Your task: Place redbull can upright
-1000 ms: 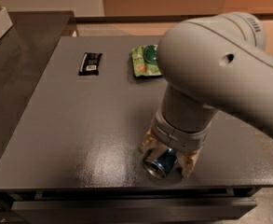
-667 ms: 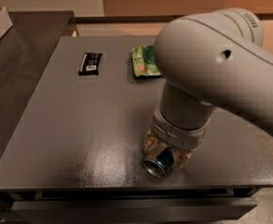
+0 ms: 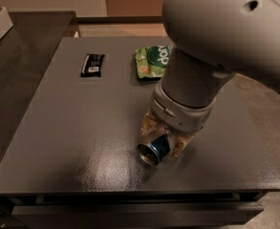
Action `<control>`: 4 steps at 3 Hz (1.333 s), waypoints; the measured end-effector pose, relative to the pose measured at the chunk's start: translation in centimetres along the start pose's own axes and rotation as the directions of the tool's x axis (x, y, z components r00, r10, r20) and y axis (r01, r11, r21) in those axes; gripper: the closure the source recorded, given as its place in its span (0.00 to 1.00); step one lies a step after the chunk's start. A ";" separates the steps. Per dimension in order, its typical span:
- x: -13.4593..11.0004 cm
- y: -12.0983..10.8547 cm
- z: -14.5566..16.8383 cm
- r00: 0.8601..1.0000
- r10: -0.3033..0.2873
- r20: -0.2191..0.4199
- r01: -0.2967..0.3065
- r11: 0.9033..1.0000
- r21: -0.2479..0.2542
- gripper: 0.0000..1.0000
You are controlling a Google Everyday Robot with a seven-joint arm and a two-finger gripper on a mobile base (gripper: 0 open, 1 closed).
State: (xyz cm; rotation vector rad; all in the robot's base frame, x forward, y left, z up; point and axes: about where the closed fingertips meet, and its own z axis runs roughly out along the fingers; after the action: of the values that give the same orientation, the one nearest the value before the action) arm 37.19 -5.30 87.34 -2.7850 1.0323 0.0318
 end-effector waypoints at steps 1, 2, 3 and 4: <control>-0.3 -2.0 -2.1 0.990 0.128 0.062 -0.131 0.991 0.040 1.00; -0.1 -4.1 -3.7 0.942 0.284 0.180 -0.302 0.950 0.080 1.00; -0.2 -6.3 -4.5 0.861 0.392 0.323 -0.440 0.893 0.090 1.00; -0.4 -8.0 -4.8 0.765 0.453 0.458 -0.541 0.838 0.075 1.00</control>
Offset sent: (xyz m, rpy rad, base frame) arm 0.0465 0.0422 0.0666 0.3845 0.2348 -0.4912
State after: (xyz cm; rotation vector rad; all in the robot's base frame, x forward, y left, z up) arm 41.93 0.11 93.33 -2.0982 1.5117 0.5444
